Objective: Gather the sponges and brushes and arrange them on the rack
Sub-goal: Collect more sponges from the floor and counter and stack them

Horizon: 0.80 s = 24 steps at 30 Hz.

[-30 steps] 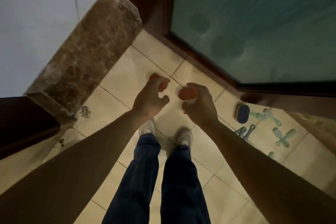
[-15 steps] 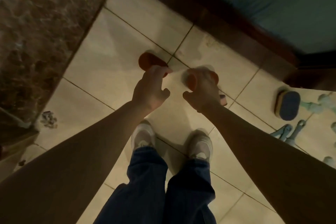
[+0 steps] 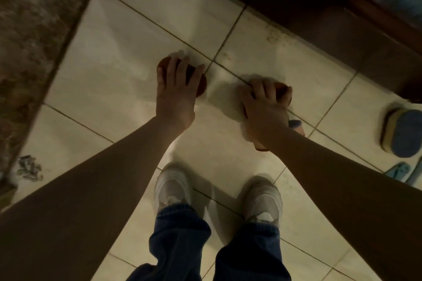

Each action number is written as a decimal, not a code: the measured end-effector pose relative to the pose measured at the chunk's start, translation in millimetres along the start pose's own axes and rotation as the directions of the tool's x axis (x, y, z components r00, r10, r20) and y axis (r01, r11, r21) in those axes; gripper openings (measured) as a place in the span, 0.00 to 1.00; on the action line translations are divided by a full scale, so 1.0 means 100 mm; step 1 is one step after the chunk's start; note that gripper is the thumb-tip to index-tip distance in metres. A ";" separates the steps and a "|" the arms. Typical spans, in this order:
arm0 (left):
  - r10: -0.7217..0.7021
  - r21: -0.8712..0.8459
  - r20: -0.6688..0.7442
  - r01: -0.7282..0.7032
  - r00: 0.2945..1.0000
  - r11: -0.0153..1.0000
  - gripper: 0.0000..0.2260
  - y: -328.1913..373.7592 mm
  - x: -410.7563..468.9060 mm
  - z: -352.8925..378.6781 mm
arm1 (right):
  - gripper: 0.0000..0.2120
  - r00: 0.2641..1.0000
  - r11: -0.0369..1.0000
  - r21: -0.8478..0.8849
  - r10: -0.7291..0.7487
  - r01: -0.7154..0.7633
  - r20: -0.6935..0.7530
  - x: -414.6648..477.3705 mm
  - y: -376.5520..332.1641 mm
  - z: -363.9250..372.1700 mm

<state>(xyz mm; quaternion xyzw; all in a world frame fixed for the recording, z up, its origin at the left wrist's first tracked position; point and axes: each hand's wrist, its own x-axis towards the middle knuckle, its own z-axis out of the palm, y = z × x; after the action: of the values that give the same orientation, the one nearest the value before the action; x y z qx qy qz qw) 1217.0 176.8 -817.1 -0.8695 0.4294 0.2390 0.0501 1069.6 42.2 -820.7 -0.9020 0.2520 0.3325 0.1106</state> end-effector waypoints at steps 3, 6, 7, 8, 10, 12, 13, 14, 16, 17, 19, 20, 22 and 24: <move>-0.020 -0.002 -0.087 0.020 0.996 1.000 0.37 0.00 0.03 0.03 | 0.43 0.998 0.998 -0.052 -0.023 0.021 -0.050 -0.01 0.02 0.05; -0.044 0.021 -0.129 0.047 0.991 0.999 0.32 0.02 0.02 0.04 | 0.40 0.995 0.999 -0.038 -0.039 0.035 -0.095 -0.04 0.10 -0.01; -0.065 0.009 -0.103 0.066 0.993 0.998 0.32 0.04 0.00 0.02 | 0.39 0.994 0.999 -0.005 -0.044 0.044 -0.102 -0.06 0.12 -0.05; -0.091 -0.018 -0.069 0.090 0.993 0.996 0.33 0.07 -0.03 0.00 | 0.38 0.994 0.997 0.055 -0.043 0.049 -0.104 -0.08 0.13 -0.09; -0.141 -0.114 -0.019 0.138 0.990 0.984 0.34 0.16 -0.12 -0.08 | 0.37 0.995 0.964 0.262 -0.019 0.045 -0.101 -0.16 0.12 -0.19; -0.181 -0.248 -0.002 0.175 0.983 0.953 0.34 0.27 -0.25 -0.18 | 0.39 0.995 0.895 0.444 0.012 0.033 -0.098 -0.29 0.07 -0.32; -0.203 -0.311 0.007 0.195 0.979 0.930 0.34 0.33 -0.33 -0.25 | 0.39 0.995 0.866 0.500 0.033 0.018 -0.092 -0.36 0.04 -0.39; -0.222 -0.363 0.023 0.215 0.975 0.907 0.34 0.37 -0.41 -0.32 | 0.37 0.994 0.835 0.551 0.057 0.002 -0.091 -0.45 0.01 -0.46; -0.252 -0.442 0.054 0.249 0.966 0.862 0.35 0.46 -0.57 -0.48 | 0.31 0.989 0.731 0.680 0.133 -0.051 -0.069 -0.65 -0.03 -0.62; -0.267 -0.480 0.072 0.268 0.961 0.835 0.35 0.50 -0.66 -0.57 | 0.27 0.983 0.664 0.742 0.179 -0.092 -0.038 -0.75 -0.04 -0.71; -0.306 -0.551 0.116 0.318 0.945 0.771 0.35 0.59 -0.84 -0.80 | 0.20 0.971 0.565 0.808 0.238 -0.167 0.034 -0.97 -0.05 -0.89; -0.326 -0.574 0.136 0.342 0.936 0.744 0.34 0.63 -0.93 -0.93 | 0.19 0.966 0.539 0.819 0.250 -0.196 0.067 -1.09 -0.06 -0.99; -0.363 -0.601 0.160 0.382 0.918 0.702 0.34 0.70 -1.13 -1.21 | 0.22 0.952 0.487 0.836 0.277 -0.254 0.127 -1.35 -0.07 -1.22; -0.386 -0.635 0.187 0.411 0.903 0.655 0.33 0.77 -1.34 -1.53 | 0.22 0.944 0.428 0.861 0.292 -0.274 0.155 -1.66 -0.10 -1.49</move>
<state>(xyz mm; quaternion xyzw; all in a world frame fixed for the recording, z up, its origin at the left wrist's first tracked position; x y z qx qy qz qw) 1146.0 180.5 -611.6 -0.8983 0.1146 0.3732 -0.2015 1047.9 59.0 -599.5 -0.6667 0.5339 0.1633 0.4937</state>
